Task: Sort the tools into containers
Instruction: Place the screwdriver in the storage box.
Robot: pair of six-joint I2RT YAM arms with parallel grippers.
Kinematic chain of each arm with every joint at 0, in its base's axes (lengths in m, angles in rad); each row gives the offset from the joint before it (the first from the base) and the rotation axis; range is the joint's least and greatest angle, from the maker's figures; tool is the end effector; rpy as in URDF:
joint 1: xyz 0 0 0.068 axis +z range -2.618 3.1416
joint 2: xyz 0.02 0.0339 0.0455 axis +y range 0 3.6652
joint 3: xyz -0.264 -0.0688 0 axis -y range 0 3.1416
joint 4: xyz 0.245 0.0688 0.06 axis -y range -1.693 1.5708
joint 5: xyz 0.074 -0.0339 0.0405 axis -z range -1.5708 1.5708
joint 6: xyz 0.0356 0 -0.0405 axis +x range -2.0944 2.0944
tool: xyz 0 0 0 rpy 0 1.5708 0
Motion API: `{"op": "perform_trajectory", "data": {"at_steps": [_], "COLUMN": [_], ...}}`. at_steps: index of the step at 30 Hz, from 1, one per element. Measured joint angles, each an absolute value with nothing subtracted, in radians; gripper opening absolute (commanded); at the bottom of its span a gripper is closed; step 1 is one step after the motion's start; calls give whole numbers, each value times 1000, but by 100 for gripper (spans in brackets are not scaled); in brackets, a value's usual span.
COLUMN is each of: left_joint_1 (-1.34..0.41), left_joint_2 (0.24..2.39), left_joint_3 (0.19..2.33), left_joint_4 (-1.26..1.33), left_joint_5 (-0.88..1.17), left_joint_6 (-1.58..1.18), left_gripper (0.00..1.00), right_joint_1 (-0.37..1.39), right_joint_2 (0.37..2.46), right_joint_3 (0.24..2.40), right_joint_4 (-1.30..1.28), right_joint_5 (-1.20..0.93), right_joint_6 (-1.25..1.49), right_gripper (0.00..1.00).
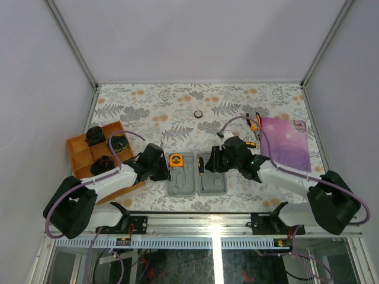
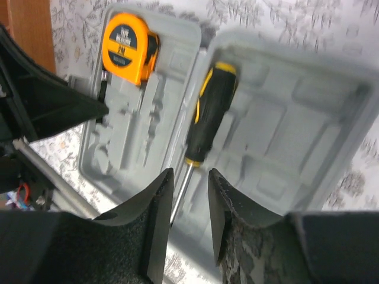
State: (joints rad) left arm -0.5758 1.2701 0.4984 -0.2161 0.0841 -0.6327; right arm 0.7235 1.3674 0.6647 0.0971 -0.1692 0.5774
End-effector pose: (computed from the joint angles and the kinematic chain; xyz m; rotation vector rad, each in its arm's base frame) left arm 0.1825 -0.1220 0.1464 -0.0420 2.6558 -0.5447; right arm 0.2075 0.1912 0.1974 -0.2718 2.3031 0.8914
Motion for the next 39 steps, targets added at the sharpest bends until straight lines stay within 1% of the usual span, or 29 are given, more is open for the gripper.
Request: {"op": "perform_trajectory", "data": {"at_steps": [4,8,12,16,23,34,37,39], "left_joint_1": [-576,-576,-576,-576,-576,-576,-576,-576], "left_joint_2": [1270,1270,1270,1270,1269,1268,1268,1268], "left_joint_3": [498,498,498,498,498,498,498,498], "left_joint_4": [-216,-216,-216,-216,-216,-217,-217,-217], "left_joint_5": [84,85,86,87,88,88,88,88], "left_joint_6": [-633,-633,-633,-634,-634,-634,-634,-634], "left_gripper": [12,12,12,12,12,12,12,12], "right_joint_1": [765,820,841,850,873,875,875,875], "right_joint_2": [1258,1196,1198,1241,1324,1371,1384,1396], "right_joint_3": [560,430,350,305,294,313,321,323], "right_joint_4": [91,147,218,360,524,525,523,530], "right_joint_5": [-162,-162,-175,-208,-246,-248,-248,-249], "right_joint_6": [717,877,990,1073,1145,1171,1172,1172], "right_gripper": [40,42,42,42,41,40,37,33]}}
